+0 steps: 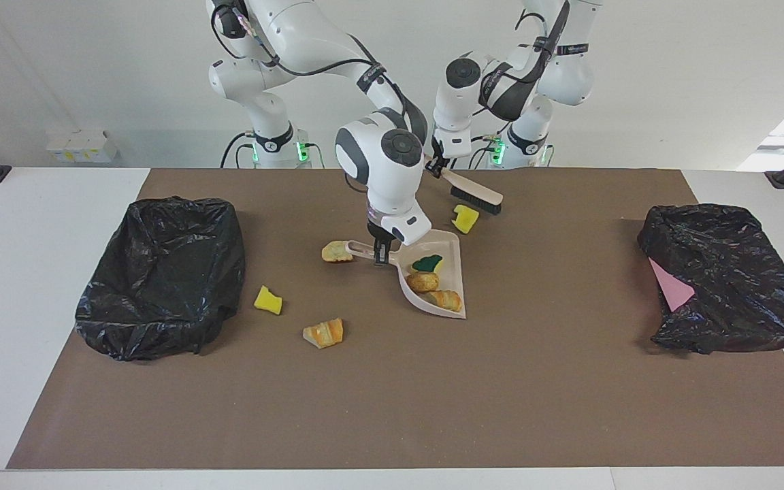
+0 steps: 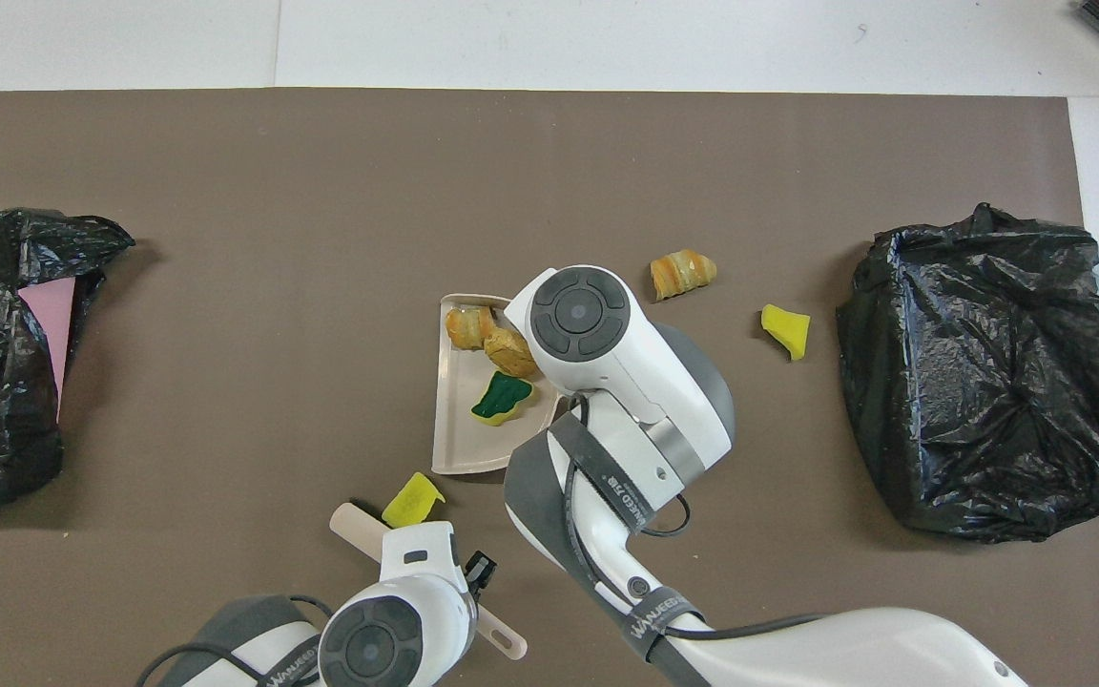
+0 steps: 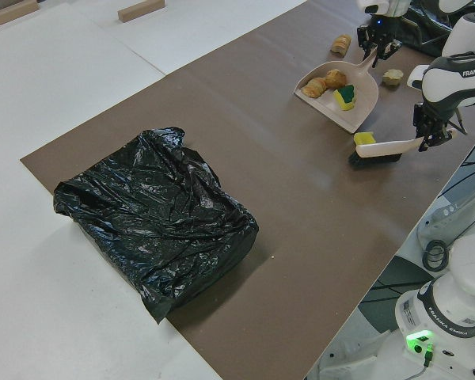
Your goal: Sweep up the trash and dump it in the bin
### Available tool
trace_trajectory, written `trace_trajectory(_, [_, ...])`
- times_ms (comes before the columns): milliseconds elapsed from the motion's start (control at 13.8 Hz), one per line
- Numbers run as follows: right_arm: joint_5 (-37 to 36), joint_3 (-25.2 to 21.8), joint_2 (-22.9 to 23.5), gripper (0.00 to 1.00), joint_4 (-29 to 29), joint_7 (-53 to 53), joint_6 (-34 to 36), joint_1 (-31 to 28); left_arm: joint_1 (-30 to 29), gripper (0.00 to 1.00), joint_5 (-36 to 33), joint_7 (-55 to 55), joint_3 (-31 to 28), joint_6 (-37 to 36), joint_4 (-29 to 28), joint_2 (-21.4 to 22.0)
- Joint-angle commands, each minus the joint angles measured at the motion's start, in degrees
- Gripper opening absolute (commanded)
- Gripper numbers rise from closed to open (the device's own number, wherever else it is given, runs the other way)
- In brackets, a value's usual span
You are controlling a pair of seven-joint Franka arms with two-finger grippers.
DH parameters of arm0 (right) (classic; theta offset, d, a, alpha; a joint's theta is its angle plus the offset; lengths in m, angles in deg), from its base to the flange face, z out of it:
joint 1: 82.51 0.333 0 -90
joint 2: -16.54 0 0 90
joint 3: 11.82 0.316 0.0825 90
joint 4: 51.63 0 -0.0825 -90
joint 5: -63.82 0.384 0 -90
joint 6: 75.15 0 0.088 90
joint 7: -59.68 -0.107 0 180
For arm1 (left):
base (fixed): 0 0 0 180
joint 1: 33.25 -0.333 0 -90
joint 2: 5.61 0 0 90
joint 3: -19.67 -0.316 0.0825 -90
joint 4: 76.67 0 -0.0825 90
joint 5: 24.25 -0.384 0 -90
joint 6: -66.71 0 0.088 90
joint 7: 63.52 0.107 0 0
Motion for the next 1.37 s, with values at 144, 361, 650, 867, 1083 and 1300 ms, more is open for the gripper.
trace_trajectory(144, [-1.3,0.2,-1.6,0.00,-1.9,4.0,0.4,-0.7,-10.6,0.00,-2.0,11.3,-0.2,1.3,7.2,-7.0])
trace_trajectory(361, [-1.7,0.2,-1.7,0.00,-2.0,4.1,0.6,-0.8,-12.2,0.00,-5.4,22.4,-0.1,2.5,9.5,-8.9])
trace_trajectory(650, [-1.7,0.2,-1.7,0.00,-2.0,4.0,0.7,-0.8,-8.8,0.00,-5.4,40.7,0.3,2.9,9.6,-8.5])
trace_trajectory(867, [-1.6,0.3,-1.8,0.00,-2.0,3.9,0.7,-0.8,-7.1,0.00,-5.4,52.0,0.3,2.2,9.6,-8.1])
trace_trajectory(1083, [-1.6,0.3,-1.7,0.00,-2.0,3.9,0.7,-0.9,-7.2,0.00,-5.4,57.0,0.3,1.6,9.8,-8.2])
trace_trajectory(1300, [-1.6,0.3,-1.7,0.00,-1.9,3.6,0.5,-0.9,-7.9,0.00,-5.3,56.6,0.0,-2.6,9.9,-7.9])
